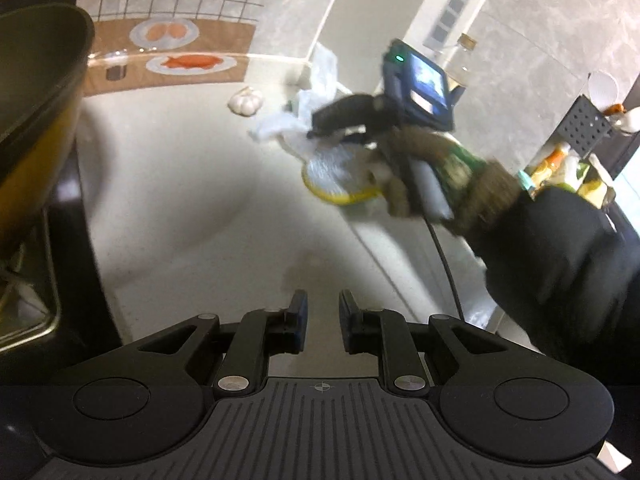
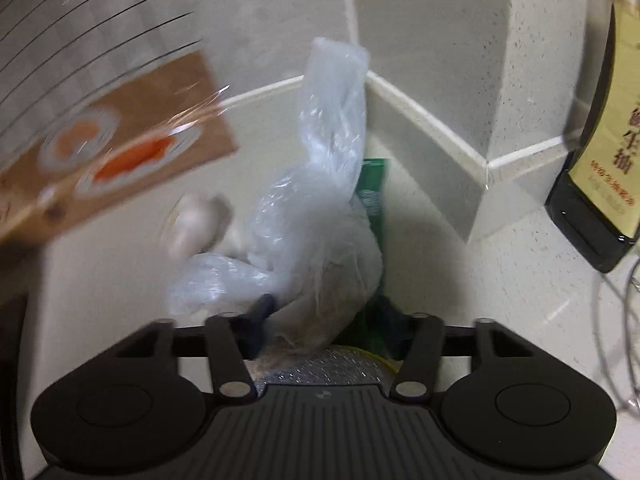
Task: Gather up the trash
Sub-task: 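Reach the right tool toward the plastic bag and steel scrubber, then grasp the garlic bulb with the right tool and lift it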
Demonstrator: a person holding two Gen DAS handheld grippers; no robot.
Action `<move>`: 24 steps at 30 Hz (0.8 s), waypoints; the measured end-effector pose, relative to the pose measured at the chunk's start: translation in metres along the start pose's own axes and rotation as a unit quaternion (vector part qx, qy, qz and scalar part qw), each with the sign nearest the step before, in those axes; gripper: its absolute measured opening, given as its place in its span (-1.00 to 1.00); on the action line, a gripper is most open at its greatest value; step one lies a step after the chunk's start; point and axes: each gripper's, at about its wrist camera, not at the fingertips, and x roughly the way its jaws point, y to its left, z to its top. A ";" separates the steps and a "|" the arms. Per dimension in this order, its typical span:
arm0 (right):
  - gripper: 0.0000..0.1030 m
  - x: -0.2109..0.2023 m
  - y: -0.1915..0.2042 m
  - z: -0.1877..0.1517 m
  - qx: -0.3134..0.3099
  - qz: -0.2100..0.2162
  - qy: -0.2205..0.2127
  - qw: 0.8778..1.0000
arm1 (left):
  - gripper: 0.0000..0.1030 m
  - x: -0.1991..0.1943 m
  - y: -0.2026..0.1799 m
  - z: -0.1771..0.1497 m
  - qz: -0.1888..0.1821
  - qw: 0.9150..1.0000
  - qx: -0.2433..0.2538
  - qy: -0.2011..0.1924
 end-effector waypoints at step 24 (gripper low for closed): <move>0.40 -0.103 0.028 -0.021 -0.067 0.111 -0.039 0.991 | -0.62 0.013 -0.010 -0.003 -0.003 1.000 -0.015 0.009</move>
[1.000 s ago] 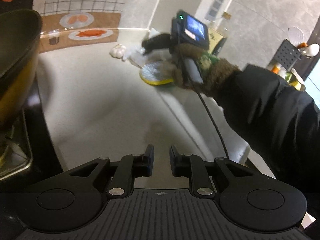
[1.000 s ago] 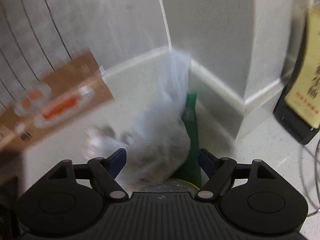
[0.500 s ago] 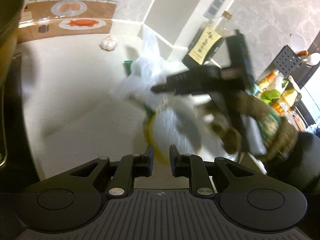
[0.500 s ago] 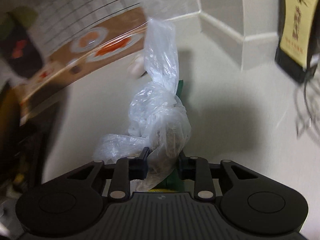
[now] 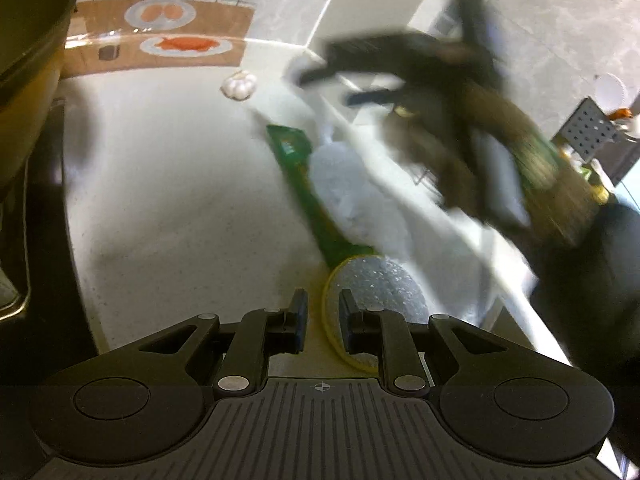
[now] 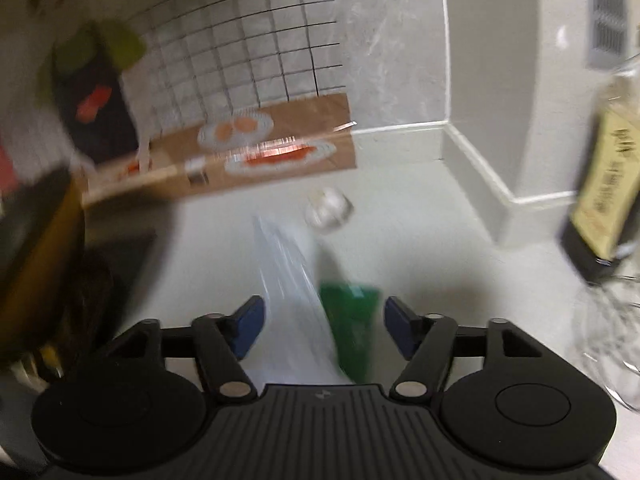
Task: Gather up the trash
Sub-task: 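Grasp the garlic bulb with the right tool and lift it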
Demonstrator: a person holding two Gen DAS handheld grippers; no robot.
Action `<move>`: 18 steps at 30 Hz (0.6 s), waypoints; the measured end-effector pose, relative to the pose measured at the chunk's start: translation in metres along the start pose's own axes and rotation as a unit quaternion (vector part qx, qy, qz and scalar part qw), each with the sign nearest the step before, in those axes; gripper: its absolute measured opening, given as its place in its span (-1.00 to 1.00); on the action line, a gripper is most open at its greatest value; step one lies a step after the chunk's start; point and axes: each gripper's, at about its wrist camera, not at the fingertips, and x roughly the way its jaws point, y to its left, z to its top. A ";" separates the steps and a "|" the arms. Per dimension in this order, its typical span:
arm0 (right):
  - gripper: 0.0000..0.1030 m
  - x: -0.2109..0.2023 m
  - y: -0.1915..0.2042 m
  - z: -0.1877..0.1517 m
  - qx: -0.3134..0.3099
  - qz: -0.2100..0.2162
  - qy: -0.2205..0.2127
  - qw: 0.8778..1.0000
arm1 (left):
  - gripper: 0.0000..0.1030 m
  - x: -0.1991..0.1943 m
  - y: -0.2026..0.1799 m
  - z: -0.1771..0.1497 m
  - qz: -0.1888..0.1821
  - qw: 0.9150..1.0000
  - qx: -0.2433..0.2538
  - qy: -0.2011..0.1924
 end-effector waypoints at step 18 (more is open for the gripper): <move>-0.02 0.188 0.019 0.089 0.026 -0.057 0.107 0.992 | -0.62 -0.036 0.039 -0.010 0.051 0.998 -0.035 -0.025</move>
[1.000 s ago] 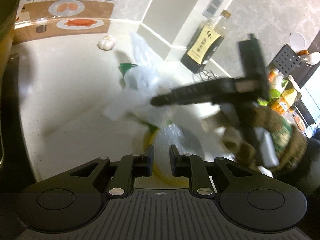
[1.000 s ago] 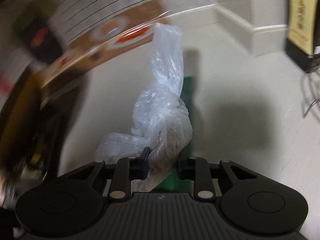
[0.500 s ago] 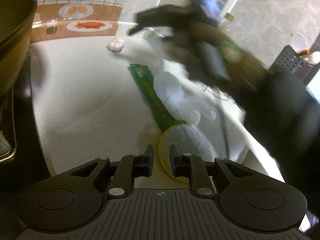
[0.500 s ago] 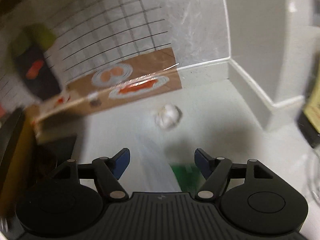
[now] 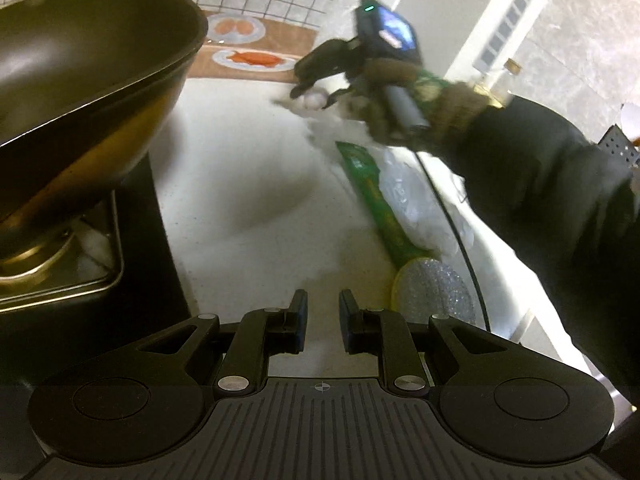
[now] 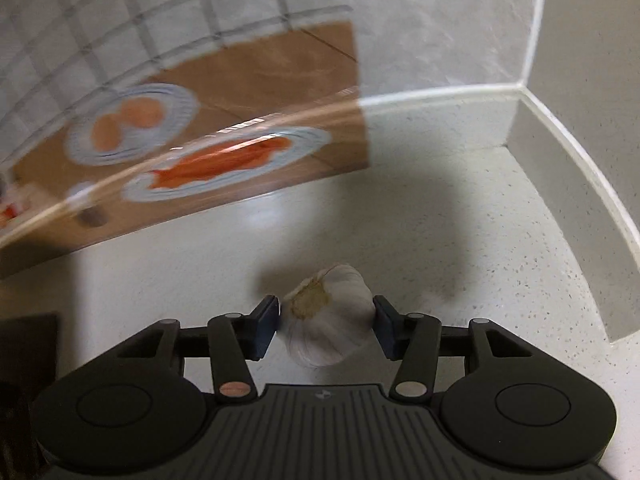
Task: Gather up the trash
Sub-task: 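Grasp the garlic bulb with the right tool and lift it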
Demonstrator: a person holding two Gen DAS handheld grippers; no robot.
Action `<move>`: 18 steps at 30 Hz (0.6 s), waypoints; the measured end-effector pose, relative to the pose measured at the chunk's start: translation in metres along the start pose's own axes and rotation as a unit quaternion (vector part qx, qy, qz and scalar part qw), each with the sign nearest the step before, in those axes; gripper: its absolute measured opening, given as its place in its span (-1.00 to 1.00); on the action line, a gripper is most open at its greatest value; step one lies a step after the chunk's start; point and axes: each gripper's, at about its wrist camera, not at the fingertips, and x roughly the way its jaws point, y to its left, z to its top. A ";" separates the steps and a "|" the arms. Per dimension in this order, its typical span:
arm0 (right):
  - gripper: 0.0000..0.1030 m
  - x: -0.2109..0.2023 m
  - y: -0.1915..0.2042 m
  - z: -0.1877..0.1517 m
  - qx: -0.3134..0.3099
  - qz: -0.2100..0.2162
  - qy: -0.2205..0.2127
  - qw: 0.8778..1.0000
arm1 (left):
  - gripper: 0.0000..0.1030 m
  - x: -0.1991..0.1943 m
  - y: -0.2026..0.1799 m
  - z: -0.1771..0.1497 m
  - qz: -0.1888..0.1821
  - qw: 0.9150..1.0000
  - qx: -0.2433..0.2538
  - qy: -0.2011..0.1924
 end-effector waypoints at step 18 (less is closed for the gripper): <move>-0.02 -0.227 -0.043 -0.142 0.003 0.038 -0.066 0.997 | -0.62 0.051 -0.029 0.015 -0.089 0.994 0.031 0.057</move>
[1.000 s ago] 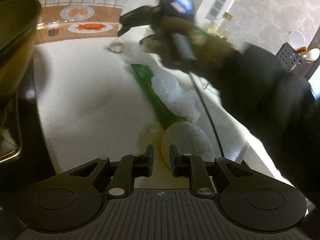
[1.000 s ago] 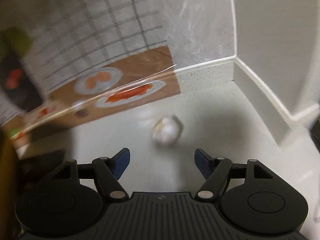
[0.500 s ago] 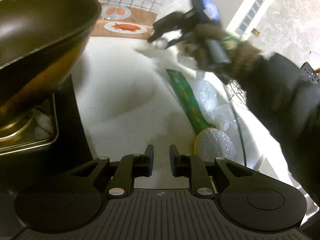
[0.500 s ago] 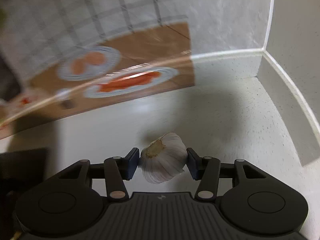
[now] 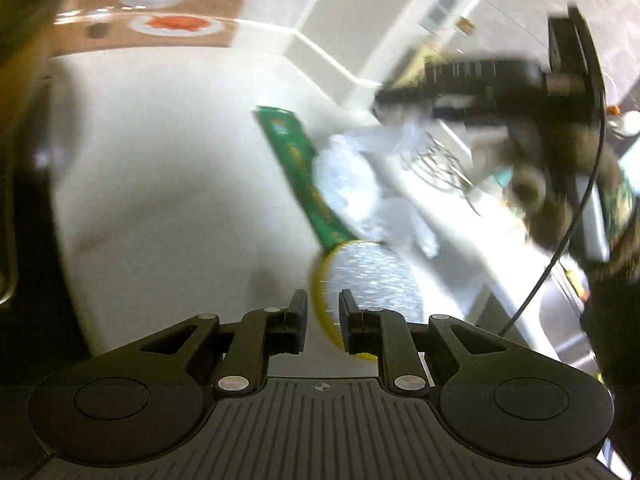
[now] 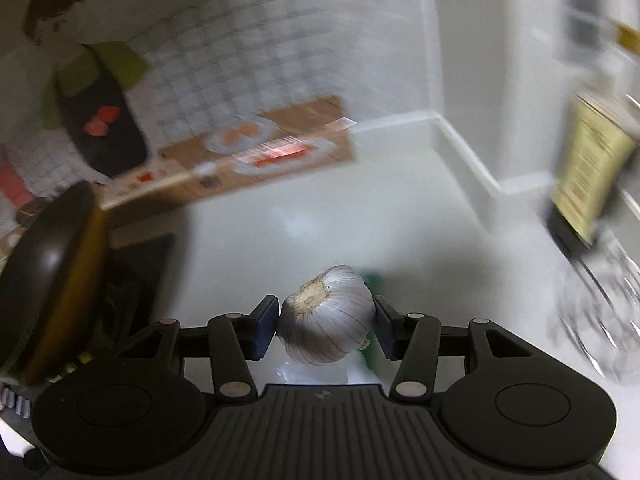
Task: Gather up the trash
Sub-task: 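Grasp the garlic bulb with the right tool and lift it, then set the garlic bulb down on the counter and open the right tool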
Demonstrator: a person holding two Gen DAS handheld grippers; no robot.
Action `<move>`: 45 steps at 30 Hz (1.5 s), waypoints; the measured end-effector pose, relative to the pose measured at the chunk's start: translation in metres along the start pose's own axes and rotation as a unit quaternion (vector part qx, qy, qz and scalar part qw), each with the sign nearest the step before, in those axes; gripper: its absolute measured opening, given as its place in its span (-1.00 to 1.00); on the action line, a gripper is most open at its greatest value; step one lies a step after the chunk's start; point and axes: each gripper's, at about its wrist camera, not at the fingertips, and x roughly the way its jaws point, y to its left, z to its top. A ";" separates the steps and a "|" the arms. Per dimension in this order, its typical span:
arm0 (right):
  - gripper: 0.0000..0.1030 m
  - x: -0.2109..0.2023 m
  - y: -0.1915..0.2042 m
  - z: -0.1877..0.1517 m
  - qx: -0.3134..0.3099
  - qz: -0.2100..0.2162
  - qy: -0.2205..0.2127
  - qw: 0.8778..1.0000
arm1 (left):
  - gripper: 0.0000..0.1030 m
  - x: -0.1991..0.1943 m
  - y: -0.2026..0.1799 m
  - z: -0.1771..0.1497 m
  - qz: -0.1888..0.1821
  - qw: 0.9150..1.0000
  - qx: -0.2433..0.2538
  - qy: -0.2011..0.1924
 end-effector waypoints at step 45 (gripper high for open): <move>-0.29 -0.051 0.054 -0.229 0.118 -0.167 -0.044 0.978 | -0.62 0.009 -0.033 -0.024 0.015 0.998 0.061 -0.025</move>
